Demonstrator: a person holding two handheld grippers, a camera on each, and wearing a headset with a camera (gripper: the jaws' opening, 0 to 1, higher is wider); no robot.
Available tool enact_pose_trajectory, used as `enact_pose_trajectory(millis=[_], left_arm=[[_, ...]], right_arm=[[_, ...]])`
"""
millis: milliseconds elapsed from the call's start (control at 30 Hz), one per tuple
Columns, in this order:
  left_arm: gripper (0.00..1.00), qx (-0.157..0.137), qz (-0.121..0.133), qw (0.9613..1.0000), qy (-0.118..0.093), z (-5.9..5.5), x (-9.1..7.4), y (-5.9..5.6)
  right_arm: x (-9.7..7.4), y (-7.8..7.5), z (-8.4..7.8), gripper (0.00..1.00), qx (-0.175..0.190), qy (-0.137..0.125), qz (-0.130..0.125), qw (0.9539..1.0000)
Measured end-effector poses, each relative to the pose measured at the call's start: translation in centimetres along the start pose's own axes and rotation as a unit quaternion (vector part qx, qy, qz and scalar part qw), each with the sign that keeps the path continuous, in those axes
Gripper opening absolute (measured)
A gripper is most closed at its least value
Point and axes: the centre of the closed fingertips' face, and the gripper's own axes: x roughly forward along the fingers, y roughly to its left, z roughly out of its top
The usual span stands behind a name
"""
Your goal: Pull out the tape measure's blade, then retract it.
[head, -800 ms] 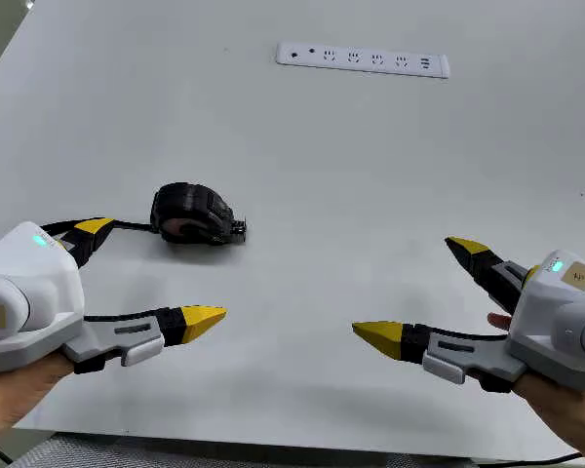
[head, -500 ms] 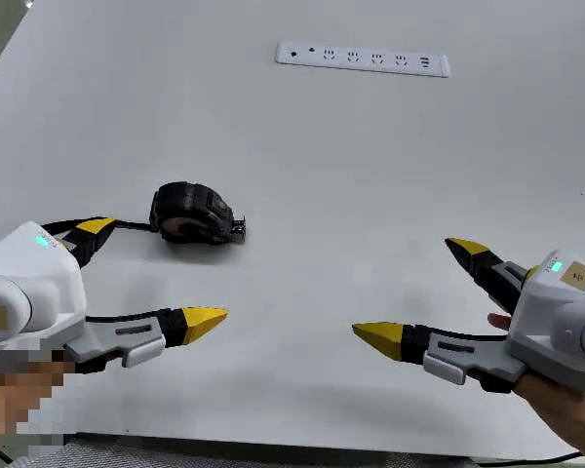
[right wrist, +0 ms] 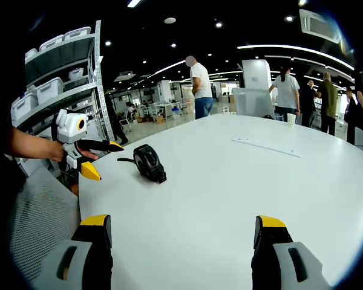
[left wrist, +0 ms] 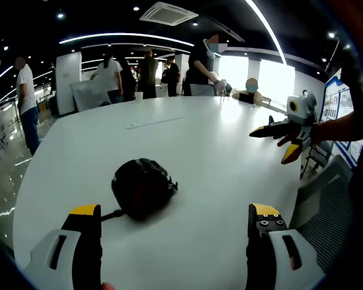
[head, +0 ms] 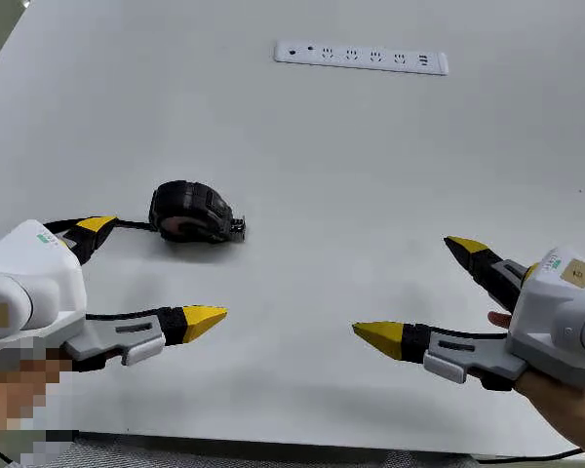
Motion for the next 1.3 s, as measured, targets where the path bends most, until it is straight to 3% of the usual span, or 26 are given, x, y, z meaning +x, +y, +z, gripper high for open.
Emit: enact_pose_trajectory(millis=[967,1300], left_arm=[[0.97,0.006,-0.014,0.9997,0.018,-0.3,0.7,0.7],[0.97,0.013,-0.024,0.9994,0.02,0.0,1.4,1.0]], right_arm=[[0.9,0.0,0.3,0.99,-0.017,0.016,0.023,0.9995],[1.4,-0.3,0.5,0.99,-0.023,0.02,0.031,0.9991]])
